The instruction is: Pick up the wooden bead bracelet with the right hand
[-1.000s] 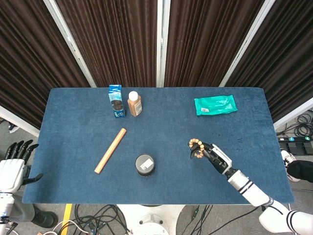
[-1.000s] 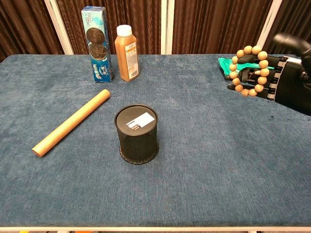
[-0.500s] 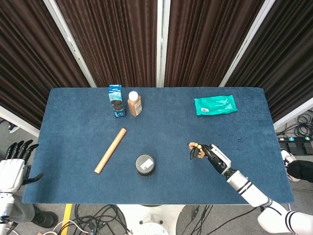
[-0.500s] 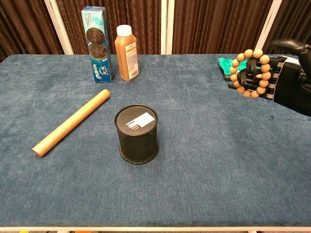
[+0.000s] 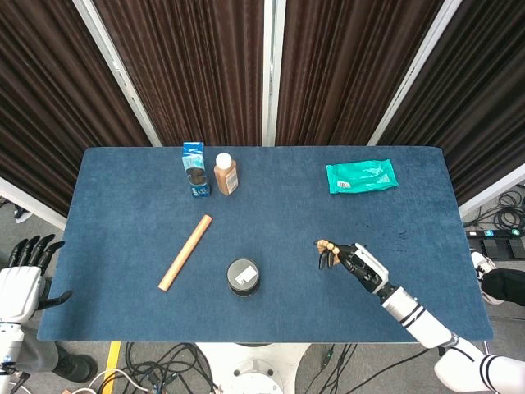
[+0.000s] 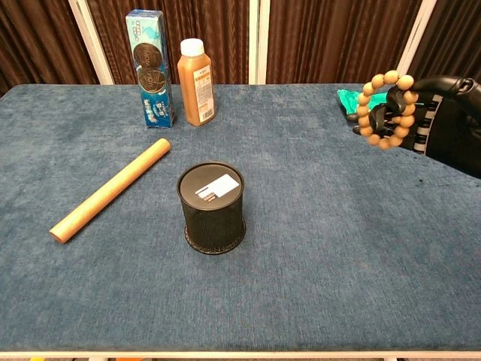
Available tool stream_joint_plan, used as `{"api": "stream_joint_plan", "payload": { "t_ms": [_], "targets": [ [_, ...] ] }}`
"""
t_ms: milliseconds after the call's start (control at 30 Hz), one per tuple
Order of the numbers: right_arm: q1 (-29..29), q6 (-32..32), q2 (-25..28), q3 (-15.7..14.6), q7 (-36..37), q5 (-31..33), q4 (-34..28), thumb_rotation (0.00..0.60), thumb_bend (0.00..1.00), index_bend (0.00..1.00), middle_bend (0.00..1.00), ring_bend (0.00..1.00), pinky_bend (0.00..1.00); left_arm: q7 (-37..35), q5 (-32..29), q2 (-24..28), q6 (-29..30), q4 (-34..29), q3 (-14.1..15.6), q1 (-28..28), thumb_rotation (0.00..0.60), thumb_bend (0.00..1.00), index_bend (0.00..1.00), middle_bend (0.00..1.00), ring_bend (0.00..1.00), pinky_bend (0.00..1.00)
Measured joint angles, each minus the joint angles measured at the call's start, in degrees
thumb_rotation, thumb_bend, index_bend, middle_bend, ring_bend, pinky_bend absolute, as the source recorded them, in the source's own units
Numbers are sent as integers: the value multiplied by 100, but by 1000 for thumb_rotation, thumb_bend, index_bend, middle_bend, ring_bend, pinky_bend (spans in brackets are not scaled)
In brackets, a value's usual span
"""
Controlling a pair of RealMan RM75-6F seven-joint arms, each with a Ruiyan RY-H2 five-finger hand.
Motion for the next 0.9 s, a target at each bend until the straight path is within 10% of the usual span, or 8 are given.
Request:
{"api": "stream_joint_plan", "payload": {
  "t_ms": [333,533,900],
  "targets": [
    [6,270,-35,-80,207,-223,137,501,1000,448,481,112,31,25,8,6,12,-23,10,9,600,0,174,83,13,16],
    [59,149,-6,-81,163,-135,122,305,421,373,478,105,31,44,-1,6,12,-31,5,9,600,0,174,83,13,16],
    [96,11,-3,-103,940,38,27,283,325,525,565,134,31,43,7,29,7,-51,13,10,600,0,174,83,13,16]
  ]
}}
